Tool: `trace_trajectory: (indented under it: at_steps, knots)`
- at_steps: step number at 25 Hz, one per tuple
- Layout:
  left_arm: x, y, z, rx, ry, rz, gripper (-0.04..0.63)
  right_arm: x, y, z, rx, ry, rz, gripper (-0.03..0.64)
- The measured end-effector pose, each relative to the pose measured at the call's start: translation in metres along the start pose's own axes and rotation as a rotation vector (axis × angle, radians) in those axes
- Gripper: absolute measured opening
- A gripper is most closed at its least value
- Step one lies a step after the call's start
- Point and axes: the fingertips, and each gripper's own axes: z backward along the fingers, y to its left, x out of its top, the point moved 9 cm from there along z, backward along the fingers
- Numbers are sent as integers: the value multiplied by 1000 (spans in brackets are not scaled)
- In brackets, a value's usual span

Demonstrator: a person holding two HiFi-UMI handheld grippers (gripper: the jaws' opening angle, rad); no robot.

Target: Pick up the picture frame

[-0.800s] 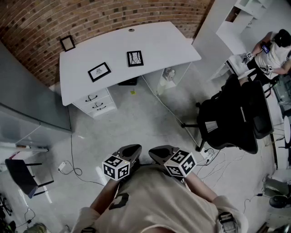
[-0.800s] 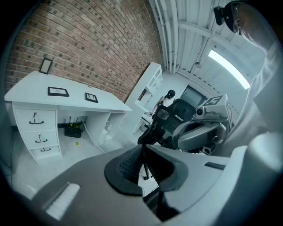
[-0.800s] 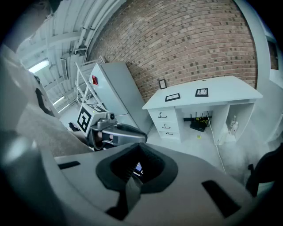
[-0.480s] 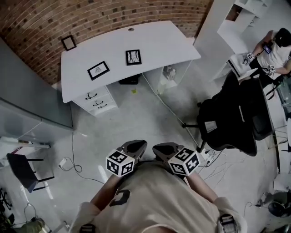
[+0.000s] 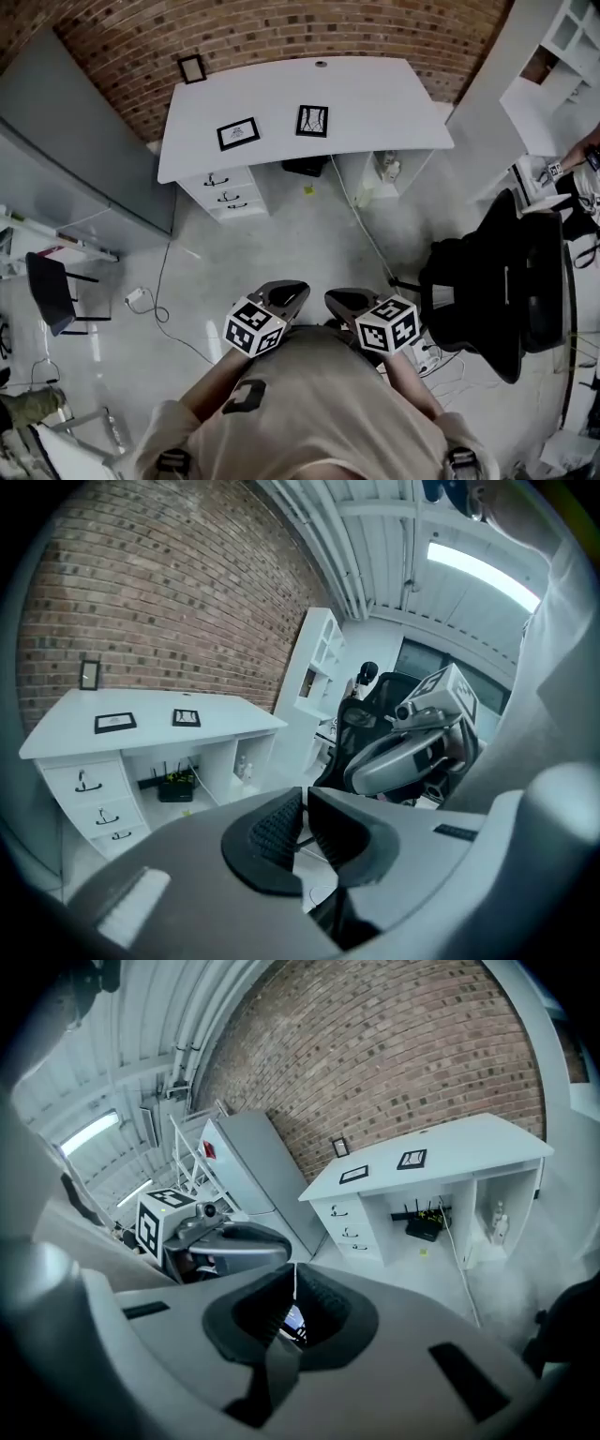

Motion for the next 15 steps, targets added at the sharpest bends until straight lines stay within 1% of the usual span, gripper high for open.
trace_trajectory:
  at_steps: [2, 5, 7, 9, 12, 15]
  knots:
    - [5, -6, -5, 48, -2, 5, 18, 1, -12, 4, 4, 27, -9, 6]
    - [9, -13, -12, 141, -21, 24, 18, 1, -31, 8, 10, 80, -9, 6]
    - [10, -18, -16, 190, -42, 38, 18, 0, -41, 12, 24, 91, -6, 6]
    - [12, -23, -19, 207, -54, 41, 18, 0, -47, 15, 43, 85, -10, 6]
    - [15, -29, -23, 210, -43, 27, 18, 2, -53, 15, 69, 94, -21, 6]
    - [18, -28, -25, 230, -36, 25, 18, 3, -57, 11, 87, 110, -24, 6]
